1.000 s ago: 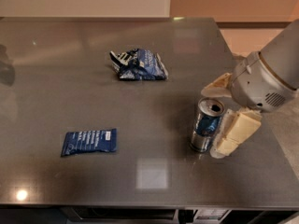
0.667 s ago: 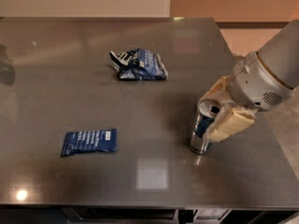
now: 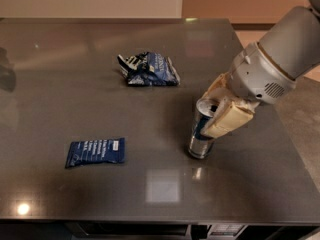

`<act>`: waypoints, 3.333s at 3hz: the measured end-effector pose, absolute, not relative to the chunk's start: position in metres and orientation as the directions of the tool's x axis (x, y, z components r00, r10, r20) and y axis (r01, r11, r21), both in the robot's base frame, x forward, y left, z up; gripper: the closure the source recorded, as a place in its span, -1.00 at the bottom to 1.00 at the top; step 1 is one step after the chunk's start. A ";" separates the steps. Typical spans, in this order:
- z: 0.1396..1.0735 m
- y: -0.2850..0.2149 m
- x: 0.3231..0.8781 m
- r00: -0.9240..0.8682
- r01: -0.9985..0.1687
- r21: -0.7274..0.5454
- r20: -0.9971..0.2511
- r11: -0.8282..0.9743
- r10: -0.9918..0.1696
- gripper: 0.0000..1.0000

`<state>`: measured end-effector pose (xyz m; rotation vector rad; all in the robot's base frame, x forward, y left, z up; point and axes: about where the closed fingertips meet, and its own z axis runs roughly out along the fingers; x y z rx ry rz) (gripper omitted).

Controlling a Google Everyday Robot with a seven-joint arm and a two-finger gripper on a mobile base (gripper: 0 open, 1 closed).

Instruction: Move redbull can near rxbar blueberry

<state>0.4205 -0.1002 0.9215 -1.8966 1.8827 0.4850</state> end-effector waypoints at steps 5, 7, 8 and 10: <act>0.927 0.040 0.382 0.226 -0.965 -0.034 -0.600 -0.258 -0.767 1.00; 0.907 0.058 0.380 0.292 -0.947 -0.061 -0.567 -0.314 -0.770 -0.09; 0.911 0.057 0.378 0.285 -0.950 -0.060 -0.572 -0.307 -0.769 -0.55; 0.913 0.058 0.376 0.290 -0.949 -0.066 -0.570 -0.310 -0.769 -1.00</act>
Offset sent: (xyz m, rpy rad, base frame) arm -0.0091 0.0991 0.0344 0.1244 0.0557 0.1819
